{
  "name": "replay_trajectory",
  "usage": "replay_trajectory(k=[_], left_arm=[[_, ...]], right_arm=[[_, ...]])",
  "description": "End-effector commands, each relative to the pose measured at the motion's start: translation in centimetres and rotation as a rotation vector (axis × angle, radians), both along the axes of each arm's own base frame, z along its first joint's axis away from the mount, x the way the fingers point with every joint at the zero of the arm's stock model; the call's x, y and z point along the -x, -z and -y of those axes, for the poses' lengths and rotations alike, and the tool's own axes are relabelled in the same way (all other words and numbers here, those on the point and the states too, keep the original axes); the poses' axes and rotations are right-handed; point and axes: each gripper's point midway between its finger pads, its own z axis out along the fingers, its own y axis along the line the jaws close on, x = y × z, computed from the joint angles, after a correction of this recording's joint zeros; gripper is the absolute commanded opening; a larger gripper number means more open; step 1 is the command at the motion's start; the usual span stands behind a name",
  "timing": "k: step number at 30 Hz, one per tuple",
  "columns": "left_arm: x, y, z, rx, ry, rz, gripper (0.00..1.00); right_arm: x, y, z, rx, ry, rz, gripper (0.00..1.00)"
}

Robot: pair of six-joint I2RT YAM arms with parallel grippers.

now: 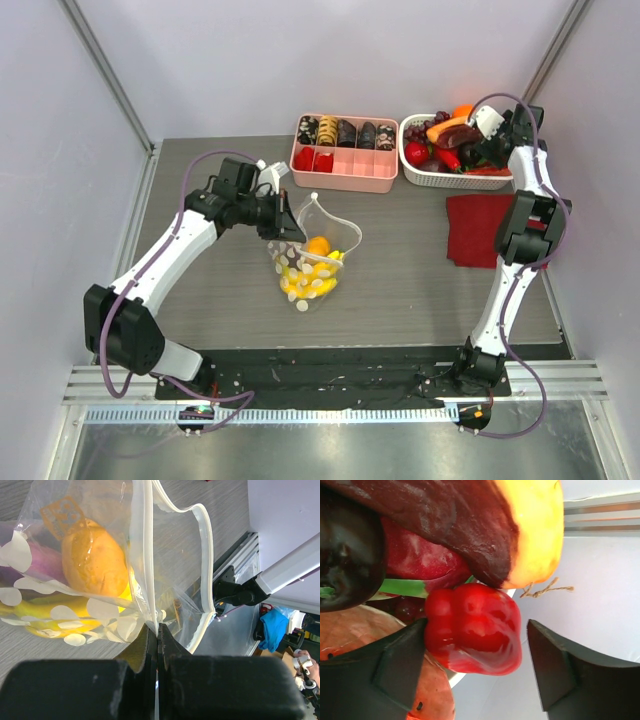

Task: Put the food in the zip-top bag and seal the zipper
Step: Pick up the fake vegetable from the bin.

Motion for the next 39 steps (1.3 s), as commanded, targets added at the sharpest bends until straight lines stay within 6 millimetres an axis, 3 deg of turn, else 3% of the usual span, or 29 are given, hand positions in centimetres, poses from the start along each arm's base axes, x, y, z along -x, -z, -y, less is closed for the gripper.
replay_trajectory(k=[1,7,13,24,27,28,30,31,33,34,37,39], left_arm=[[0.1,-0.7,0.1,0.021,0.023,0.017,0.0],[0.1,-0.6,0.0,0.019,0.025,0.015,0.0],[-0.1,-0.5,-0.2,0.017,0.023,0.02,0.0],[-0.2,-0.7,-0.3,0.022,0.022,0.035,0.0],[-0.1,-0.6,-0.3,0.022,0.022,0.035,0.0],[-0.1,-0.6,-0.3,0.022,0.02,0.035,0.0],[-0.1,-0.6,-0.3,0.025,0.023,0.036,0.0],[-0.1,-0.7,-0.3,0.027,0.024,0.038,0.0],[0.0,-0.8,-0.2,0.031,0.027,0.043,0.0],[-0.1,-0.8,-0.2,0.033,0.031,0.05,0.0],[-0.1,-1.0,-0.2,0.036,0.04,0.06,0.0],[-0.1,-1.0,-0.2,0.036,0.048,0.07,0.0]], right_arm=[[-0.9,-3.8,0.2,0.043,-0.004,0.086,0.78],[-0.4,-5.2,-0.2,0.047,-0.024,0.103,0.63],[0.2,-8.4,-1.4,0.033,-0.075,0.153,0.44],[2.4,-13.0,-2.4,-0.023,-0.076,0.214,0.4],[3.8,-16.1,-3.8,-0.11,-0.076,0.268,0.4],[4.6,-18.9,-5.2,-0.145,-0.113,0.315,0.39],[6.1,-20.4,-7.6,-0.287,-0.12,0.319,0.38],[7.1,-23.1,-9.6,-0.34,-0.158,0.354,0.36],[8.9,-24.2,-12.6,-0.504,-0.156,0.331,0.36],[10.3,-26.3,-15.3,-0.557,-0.206,0.345,0.34],[13.4,-27.4,-22.0,-0.849,-0.273,0.259,0.32],[16.5,-29.3,-26.3,-1.049,-0.319,0.198,0.31]])
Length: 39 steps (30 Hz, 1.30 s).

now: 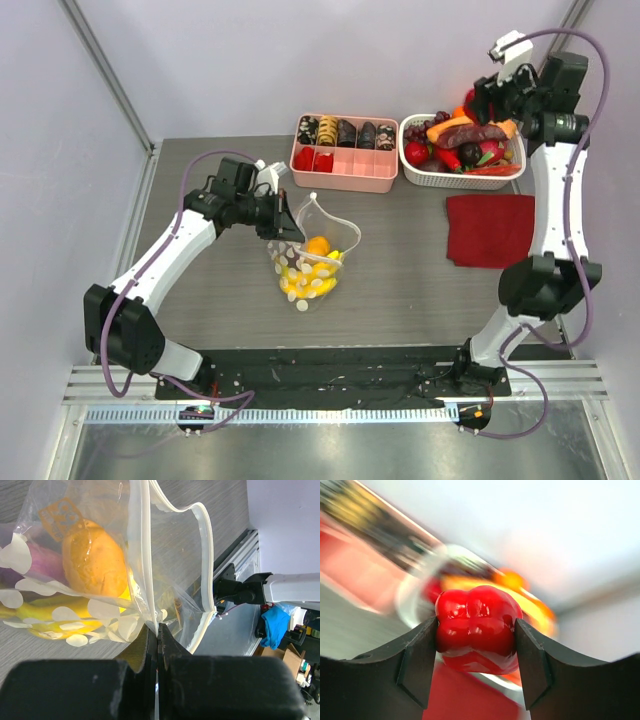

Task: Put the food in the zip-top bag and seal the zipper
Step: Pick up the fake vegetable from the bin, then place the fake vegetable in the zipper food storage bag.

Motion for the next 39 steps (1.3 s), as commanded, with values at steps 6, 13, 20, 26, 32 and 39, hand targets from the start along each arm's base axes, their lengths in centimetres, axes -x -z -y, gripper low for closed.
replay_trajectory(k=[6,13,20,26,32,39], left_arm=[[0.3,-1.5,0.6,0.064,0.064,0.055,0.0],[0.9,-2.9,1.2,0.131,0.099,0.086,0.0],[1.6,-4.4,1.7,0.202,0.135,0.116,0.0],[1.9,-6.5,2.3,0.287,0.155,0.126,0.0],[3.0,-9.6,3.1,0.438,0.207,0.153,0.0],[3.6,-10.3,3.4,0.523,0.241,0.18,0.0]], right_arm=[[14.7,-5.3,-21.2,-0.735,-0.433,-0.252,0.29],[20.0,1.0,-29.3,-0.753,-0.538,-0.481,0.28],[21.8,5.2,-32.9,-0.76,-0.54,-0.579,0.25],[23.3,7.6,-34.5,-0.752,-0.558,-0.653,0.23],[23.1,7.1,-34.4,-0.785,-0.492,-0.634,0.21],[23.3,9.4,-35.7,-0.722,-0.393,-0.62,0.27]])
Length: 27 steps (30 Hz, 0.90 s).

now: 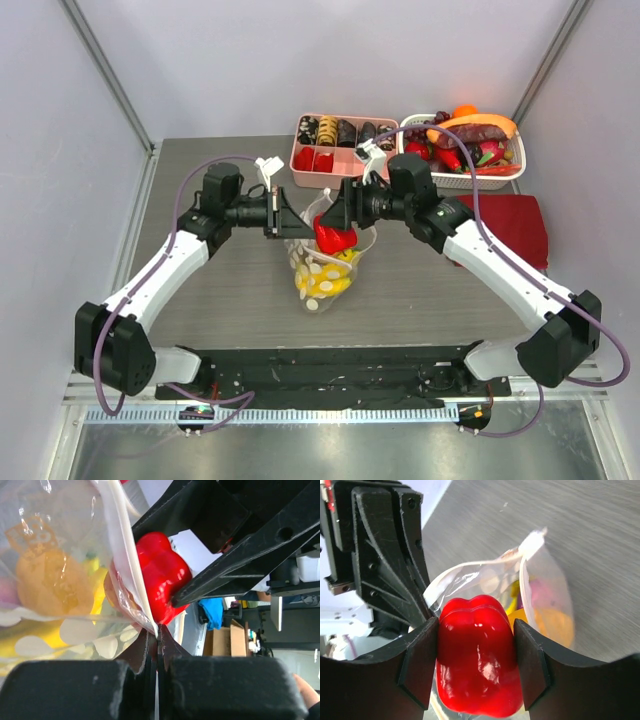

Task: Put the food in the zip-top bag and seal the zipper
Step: Place the fake vegetable in the zipper food storage bag.

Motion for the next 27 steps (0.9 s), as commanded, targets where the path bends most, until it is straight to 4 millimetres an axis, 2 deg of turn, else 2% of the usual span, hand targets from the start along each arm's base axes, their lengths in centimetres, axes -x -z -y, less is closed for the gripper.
replay_trajectory(k=[1,3,5,6,7,9,10,13,14,17,19,21,23,24,27], left_arm=[[0.9,-4.3,0.6,0.143,0.073,0.138,0.0],[1.1,-4.5,0.6,0.151,0.079,0.15,0.0],[1.3,-4.2,0.5,0.151,0.081,0.144,0.0],[1.4,-4.3,0.5,0.154,0.085,0.145,0.0],[1.6,-4.2,0.4,0.157,0.096,0.139,0.0],[1.7,-4.4,0.2,0.161,0.097,0.147,0.0],[1.7,-4.5,0.0,0.167,0.094,0.159,0.0],[1.6,-4.9,-0.4,0.171,0.074,0.18,0.0],[1.6,-4.9,-0.5,0.17,0.068,0.18,0.0],[1.7,-4.8,-0.5,0.17,0.073,0.174,0.0],[1.7,-4.8,-0.5,0.171,0.075,0.176,0.0],[1.7,-4.9,-0.6,0.171,0.075,0.179,0.0],[1.8,-5.1,-0.6,0.173,0.075,0.185,0.0],[1.9,-5.3,-0.6,0.175,0.079,0.192,0.0],[2.1,-5.2,-0.7,0.169,0.08,0.19,0.0]], right_arm=[[-0.3,-0.2,-0.7,0.015,0.086,0.046,0.31],[-0.6,-0.2,-0.8,0.012,0.099,0.04,0.33],[-0.6,-0.7,-1.4,-0.019,0.098,0.025,0.4],[-0.5,-0.9,-1.5,-0.029,0.088,0.024,0.46],[-0.1,-0.7,-1.8,-0.027,0.065,0.011,0.64],[0.2,-1.1,-1.8,-0.016,0.043,0.017,0.71],[0.7,-1.3,-1.4,-0.008,0.032,0.016,0.79],[1.7,-2.8,-0.3,0.04,-0.004,0.085,0.9],[1.9,-4.9,0.2,0.029,0.0,0.135,0.93],[2.2,-6.5,2.2,0.074,0.031,0.222,0.95],[1.8,-6.0,4.0,0.155,0.071,0.28,0.96],[0.4,-4.7,6.4,0.248,0.157,0.305,0.95],[-0.8,-3.0,8.5,0.321,0.206,0.287,0.9],[-1.0,-1.9,9.0,0.345,0.206,0.249,0.89],[-2.1,-0.7,10.3,0.348,0.241,0.177,0.8]])
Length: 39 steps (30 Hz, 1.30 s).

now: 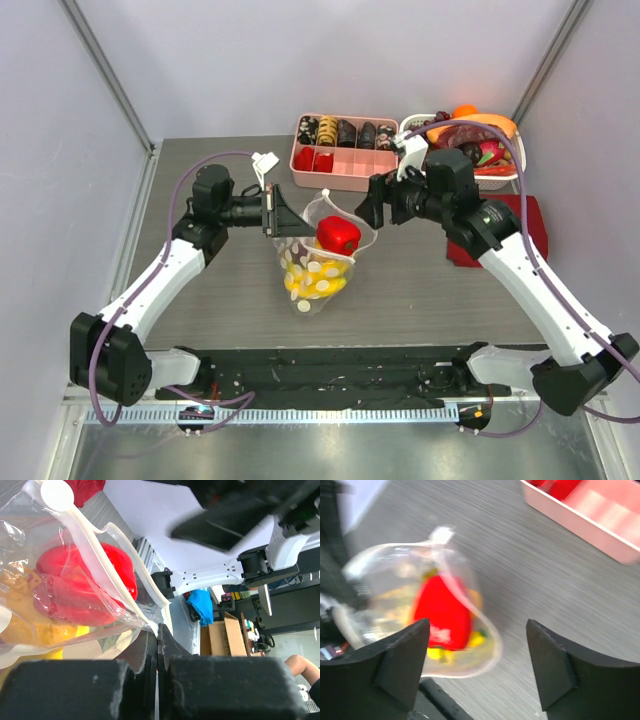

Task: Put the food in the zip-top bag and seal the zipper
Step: Place the fake vegetable in the zipper food storage bag, then adjust the zipper food storage bag at the center of the board.

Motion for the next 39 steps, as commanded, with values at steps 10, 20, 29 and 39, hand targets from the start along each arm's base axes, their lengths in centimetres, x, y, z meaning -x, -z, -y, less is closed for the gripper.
replay_trajectory(k=[10,20,29,39], left_arm=[[1.4,-2.4,-0.7,0.023,0.009,0.113,0.0],[1.9,-2.1,-1.2,-0.001,-0.013,0.117,0.0],[2.2,-1.7,-1.6,-0.04,-0.043,0.117,0.0],[2.0,4.9,-5.0,-0.508,-0.154,0.091,0.0]], right_arm=[[0.6,7.1,0.7,0.049,-0.07,-0.26,0.47],[3.4,6.5,-1.2,-0.067,-0.193,-0.341,0.4],[2.5,4.9,-1.0,-0.063,-0.176,-0.293,0.01],[7.6,0.1,-5.7,-0.037,-0.363,-0.248,0.01]])
